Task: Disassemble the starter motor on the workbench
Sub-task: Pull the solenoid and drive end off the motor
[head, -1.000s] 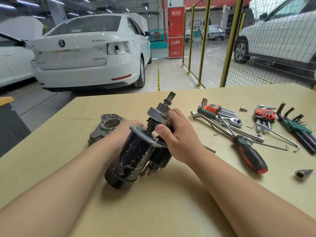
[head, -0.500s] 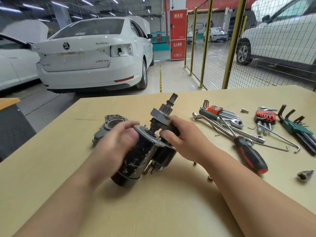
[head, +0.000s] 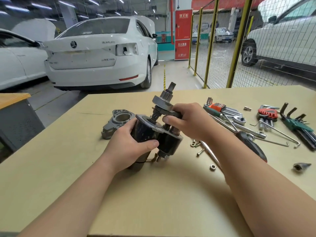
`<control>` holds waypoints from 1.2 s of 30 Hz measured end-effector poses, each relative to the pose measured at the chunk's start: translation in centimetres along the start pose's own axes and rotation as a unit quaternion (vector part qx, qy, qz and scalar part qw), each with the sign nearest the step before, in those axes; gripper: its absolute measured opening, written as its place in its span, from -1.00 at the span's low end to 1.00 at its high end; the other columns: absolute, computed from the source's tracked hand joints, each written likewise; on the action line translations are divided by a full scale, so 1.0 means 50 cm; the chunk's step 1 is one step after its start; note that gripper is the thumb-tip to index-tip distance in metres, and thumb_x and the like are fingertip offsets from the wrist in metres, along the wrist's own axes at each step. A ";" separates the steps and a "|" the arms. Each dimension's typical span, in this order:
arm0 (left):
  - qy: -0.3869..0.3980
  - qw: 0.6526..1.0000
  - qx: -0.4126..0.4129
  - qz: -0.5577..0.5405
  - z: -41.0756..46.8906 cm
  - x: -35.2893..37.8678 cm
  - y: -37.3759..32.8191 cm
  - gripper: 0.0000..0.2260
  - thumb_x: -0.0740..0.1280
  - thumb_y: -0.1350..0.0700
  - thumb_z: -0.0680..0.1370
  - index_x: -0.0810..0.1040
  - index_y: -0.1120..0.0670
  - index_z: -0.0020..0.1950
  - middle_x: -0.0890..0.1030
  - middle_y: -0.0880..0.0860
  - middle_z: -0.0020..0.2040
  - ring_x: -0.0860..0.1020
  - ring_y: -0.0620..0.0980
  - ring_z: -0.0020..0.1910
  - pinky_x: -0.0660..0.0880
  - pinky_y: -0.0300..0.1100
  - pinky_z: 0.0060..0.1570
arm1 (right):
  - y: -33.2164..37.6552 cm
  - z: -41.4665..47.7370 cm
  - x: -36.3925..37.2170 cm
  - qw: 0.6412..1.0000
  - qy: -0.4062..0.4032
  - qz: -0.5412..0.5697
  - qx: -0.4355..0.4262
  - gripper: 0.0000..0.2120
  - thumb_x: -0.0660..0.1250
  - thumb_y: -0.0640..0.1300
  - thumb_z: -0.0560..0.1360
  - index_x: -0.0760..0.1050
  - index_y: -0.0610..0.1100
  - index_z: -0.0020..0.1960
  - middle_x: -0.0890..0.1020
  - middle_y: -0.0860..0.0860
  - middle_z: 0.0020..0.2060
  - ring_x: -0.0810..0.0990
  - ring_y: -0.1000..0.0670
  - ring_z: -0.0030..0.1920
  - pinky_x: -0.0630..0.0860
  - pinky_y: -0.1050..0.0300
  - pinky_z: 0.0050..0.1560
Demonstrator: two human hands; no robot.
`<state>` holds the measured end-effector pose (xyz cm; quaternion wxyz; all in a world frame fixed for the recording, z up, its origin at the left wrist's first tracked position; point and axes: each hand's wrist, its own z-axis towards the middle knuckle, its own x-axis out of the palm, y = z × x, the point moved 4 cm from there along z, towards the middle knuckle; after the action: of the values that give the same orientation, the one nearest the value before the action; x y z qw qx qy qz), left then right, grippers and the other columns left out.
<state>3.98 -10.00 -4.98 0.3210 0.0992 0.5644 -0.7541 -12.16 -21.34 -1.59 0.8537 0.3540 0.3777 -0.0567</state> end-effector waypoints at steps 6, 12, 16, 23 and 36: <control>0.001 0.999 0.022 -0.037 0.005 0.005 0.008 -0.56 0.54 0.01 0.30 0.49 -0.44 0.00 0.62 -0.34 -0.04 0.56 -0.38 -0.03 0.42 -0.57 -0.21 | 0.027 0.004 -0.028 0.999 -0.017 -0.040 0.005 -0.63 0.29 0.26 0.30 0.56 -0.04 -0.20 0.57 0.06 -0.44 0.55 0.03 -0.41 0.50 0.11 -0.38; -0.041 0.996 0.027 -0.079 -0.002 0.014 0.021 -0.61 0.51 0.10 0.31 0.53 -0.17 0.07 0.64 -0.29 -0.03 0.59 -0.32 -0.02 0.46 -0.51 -0.17 | 0.010 -0.004 -0.017 0.992 -0.025 0.121 0.031 -0.78 0.42 0.06 0.39 0.54 -0.07 -0.09 0.62 0.07 -0.34 0.58 0.14 -0.34 0.54 0.23 -0.25; -0.071 0.992 0.018 -0.098 -0.008 0.004 0.032 -0.52 0.46 0.07 0.30 0.50 -0.02 0.21 0.63 -0.29 -0.02 0.58 -0.31 0.00 0.46 -0.49 -0.14 | -0.011 -0.031 0.014 0.982 0.104 0.148 0.061 -0.68 0.29 0.06 0.53 0.51 -0.09 0.19 0.66 -0.01 0.00 0.61 0.07 -0.02 0.53 0.18 0.01; -0.064 0.993 0.022 -0.095 -0.007 0.007 0.032 -0.52 0.46 0.06 0.31 0.49 -0.04 0.21 0.63 -0.28 0.01 0.57 -0.29 0.02 0.45 -0.50 -0.14 | 0.009 -0.043 0.021 0.981 -0.011 0.190 0.021 -0.70 0.23 0.03 0.50 0.59 -0.14 0.04 0.68 -0.05 -0.07 0.61 -0.07 0.00 0.51 -0.06 0.09; -0.056 0.992 0.020 -0.115 -0.007 0.003 0.034 -0.53 0.42 -0.15 0.23 0.53 -0.11 0.11 0.65 -0.22 -0.02 0.60 -0.22 0.00 0.49 -0.44 -0.17 | 0.016 -0.044 0.007 0.976 0.016 0.213 0.027 -0.69 0.24 0.09 0.48 0.59 -0.10 0.02 0.69 -0.03 -0.10 0.65 -0.06 -0.04 0.56 -0.06 0.04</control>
<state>4.80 -9.99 -6.54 0.2613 -0.0023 0.5377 -0.8016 -12.96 -19.24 -2.39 0.8299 0.4505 0.3057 0.1222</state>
